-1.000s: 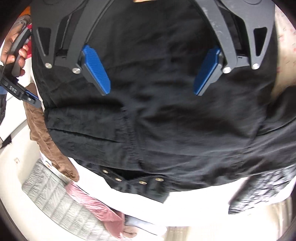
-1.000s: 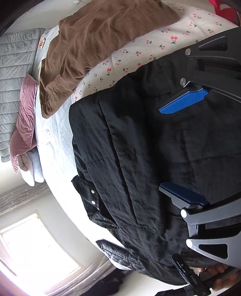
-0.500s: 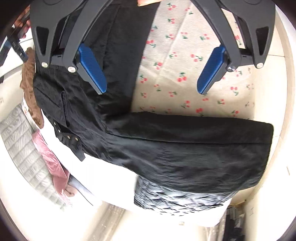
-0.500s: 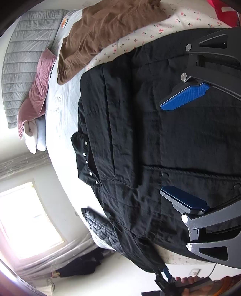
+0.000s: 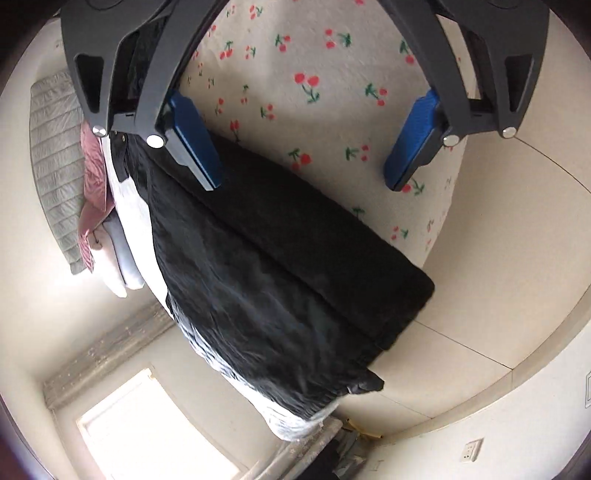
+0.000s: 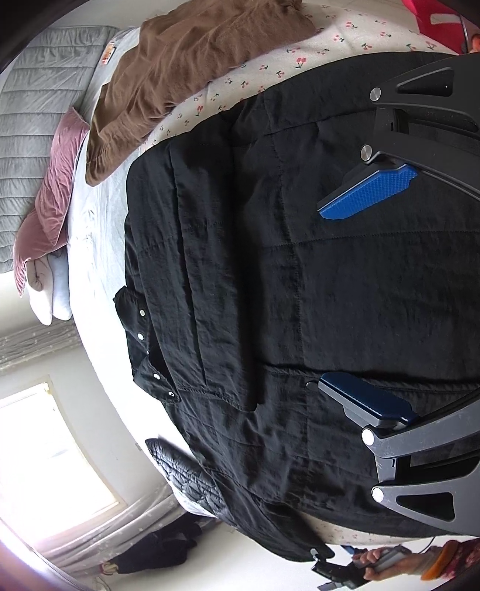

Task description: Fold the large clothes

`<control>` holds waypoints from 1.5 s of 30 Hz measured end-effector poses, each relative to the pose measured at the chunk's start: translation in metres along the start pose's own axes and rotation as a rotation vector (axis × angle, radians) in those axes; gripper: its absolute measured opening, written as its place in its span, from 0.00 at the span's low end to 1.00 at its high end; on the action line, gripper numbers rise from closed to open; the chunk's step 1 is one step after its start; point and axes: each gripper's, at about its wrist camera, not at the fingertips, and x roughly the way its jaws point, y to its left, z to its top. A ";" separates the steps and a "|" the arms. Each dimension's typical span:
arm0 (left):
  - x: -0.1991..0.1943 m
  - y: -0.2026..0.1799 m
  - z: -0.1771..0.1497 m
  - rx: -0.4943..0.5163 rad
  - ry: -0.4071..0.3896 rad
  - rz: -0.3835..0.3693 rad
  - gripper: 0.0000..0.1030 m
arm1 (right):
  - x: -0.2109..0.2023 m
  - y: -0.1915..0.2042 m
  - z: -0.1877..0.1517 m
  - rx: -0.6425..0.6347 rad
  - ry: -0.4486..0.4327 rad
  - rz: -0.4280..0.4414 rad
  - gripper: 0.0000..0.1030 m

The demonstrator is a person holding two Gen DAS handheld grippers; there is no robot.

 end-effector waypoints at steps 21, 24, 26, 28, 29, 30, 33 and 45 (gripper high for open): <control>-0.099 -0.223 0.015 0.323 -0.241 -0.431 0.05 | 0.001 -0.011 0.002 0.040 -0.008 0.041 0.83; -0.094 -0.281 -0.013 0.378 -0.186 -0.513 0.05 | 0.002 -0.013 0.002 0.054 -0.004 0.059 0.83; -0.087 -0.315 -0.034 0.409 -0.137 -0.557 0.05 | 0.002 -0.014 0.003 0.059 -0.006 0.069 0.83; -0.076 -0.350 -0.063 0.445 -0.071 -0.596 0.05 | 0.003 -0.015 0.003 0.063 -0.007 0.064 0.83; -0.069 -0.364 -0.079 0.468 -0.036 -0.608 0.05 | 0.004 -0.017 0.003 0.069 -0.007 0.060 0.83; -0.061 -0.380 -0.097 0.503 0.001 -0.612 0.05 | 0.004 -0.018 0.003 0.076 -0.007 0.061 0.83; -0.028 -0.412 -0.154 0.632 0.174 -0.617 0.09 | 0.006 -0.022 0.002 0.093 -0.004 0.067 0.83; 0.028 -0.338 -0.148 0.799 0.218 -0.271 0.37 | 0.012 -0.028 0.001 0.121 0.009 0.071 0.83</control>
